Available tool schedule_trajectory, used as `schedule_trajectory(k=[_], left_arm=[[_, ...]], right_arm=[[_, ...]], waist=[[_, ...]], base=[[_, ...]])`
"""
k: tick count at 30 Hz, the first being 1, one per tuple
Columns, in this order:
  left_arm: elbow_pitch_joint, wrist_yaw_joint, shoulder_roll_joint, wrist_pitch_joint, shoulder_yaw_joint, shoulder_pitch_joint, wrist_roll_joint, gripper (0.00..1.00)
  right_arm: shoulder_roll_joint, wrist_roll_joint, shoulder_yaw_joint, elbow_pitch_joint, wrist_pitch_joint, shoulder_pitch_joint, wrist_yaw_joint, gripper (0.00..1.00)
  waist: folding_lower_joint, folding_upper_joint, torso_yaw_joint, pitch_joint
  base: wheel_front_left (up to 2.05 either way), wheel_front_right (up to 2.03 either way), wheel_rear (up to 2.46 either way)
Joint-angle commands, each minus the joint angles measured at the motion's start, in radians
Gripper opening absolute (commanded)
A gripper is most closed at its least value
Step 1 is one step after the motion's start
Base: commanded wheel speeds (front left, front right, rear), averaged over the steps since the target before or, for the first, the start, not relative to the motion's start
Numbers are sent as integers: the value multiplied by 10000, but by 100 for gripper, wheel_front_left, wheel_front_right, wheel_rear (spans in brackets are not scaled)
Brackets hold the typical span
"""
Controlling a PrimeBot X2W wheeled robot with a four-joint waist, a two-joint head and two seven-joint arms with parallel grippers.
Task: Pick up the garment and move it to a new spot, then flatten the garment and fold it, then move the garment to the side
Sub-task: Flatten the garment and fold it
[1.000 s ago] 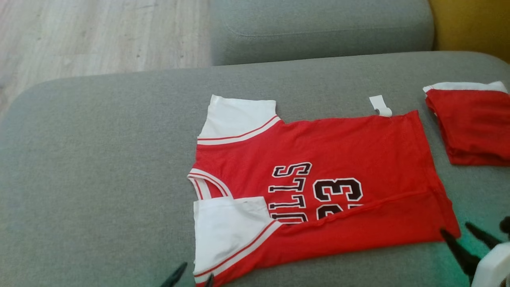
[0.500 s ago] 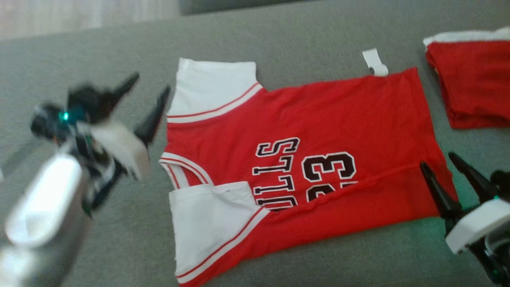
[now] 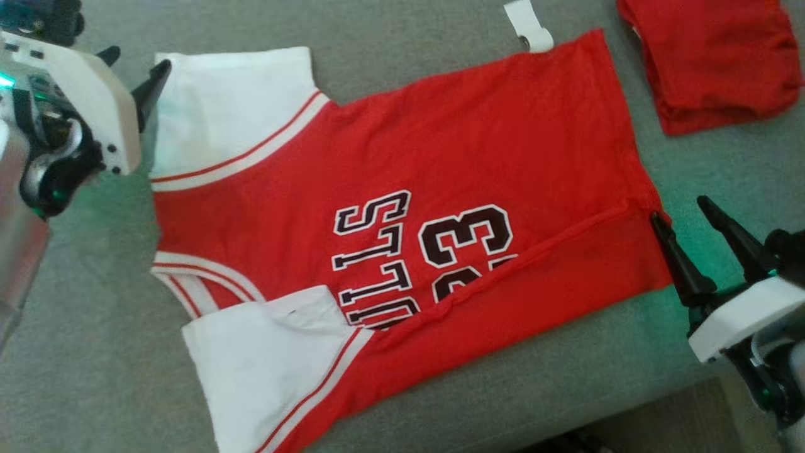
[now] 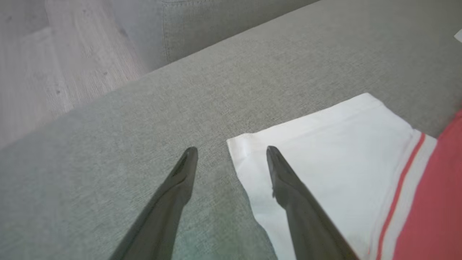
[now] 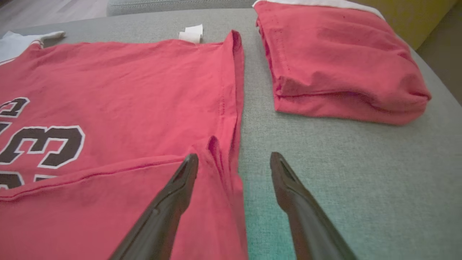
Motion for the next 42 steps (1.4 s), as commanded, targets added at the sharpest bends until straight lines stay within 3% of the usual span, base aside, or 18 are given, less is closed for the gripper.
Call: schedule_trajectory(k=[1, 10, 11, 12, 13, 14, 16, 25, 30, 37, 42], left_arm=[[-44, 17, 553, 49, 295, -668, -148, 100], [531, 16, 880, -129, -507, -1045, -372, 100], [561, 16, 888, -133, -575, -1069, -449, 93], [568, 16, 889, -145, -632, -1088, -563, 63], [577, 16, 883, -187, -655, -1107, -699, 40], [577, 16, 883, -187, -655, -1107, -699, 40], [559, 16, 865, -235, -716, -1142, -981, 0], [141, 16, 943, -1694, -1358, -1534, -1352, 0], [-13, 16, 912, -2418, -1996, -1799, -1419, 0], [-212, 16, 826, -3287, -2916, -2370, -1565, 0], [-197, 16, 658, -3783, -3390, -2807, -1913, 0]], right_arm=[[-191, -67, 50, -174, -169, -87, -7, 100], [-145, -49, 162, 110, -374, -363, -7, 100], [-144, -48, 171, 130, -382, -387, -7, 100], [-149, -43, 180, 156, -393, -407, -7, 100], [-158, -36, 185, 176, -400, -424, -7, 100], [-158, -36, 185, 176, -400, -424, -7, 100], [-194, -18, 185, 182, -383, -446, -7, 100], [-472, 239, 14, -95, -17, -1134, -7, 100], [-485, 529, 222, 22, 1054, -2388, -7, 100], [-178, 1574, 865, 1793, 2618, -4643, -7, 100], [-142, 1850, 1314, 3261, 3001, -5862, -7, 100]], waist=[[-2, 0, -246, 304], [-2, 0, -354, 597], [-2, 0, -356, 617], [-2, 0, -356, 633], [-2, 0, -354, 648], [-2, 0, -354, 648], [-2, 0, -345, 673], [-2, 0, -52, 637], [-2, 0, 254, 532], [-2, 0, 689, 642], [-2, 0, 1012, 807]], base=[[0, 0, 0], [0, 0, 0], [0, 0, 0], [0, 0, 0], [0, 0, 0], [0, 0, 0], [0, 0, 0], [0, 0, 0], [0, 0, 0], [0, 0, 0], [0, 0, 0]])
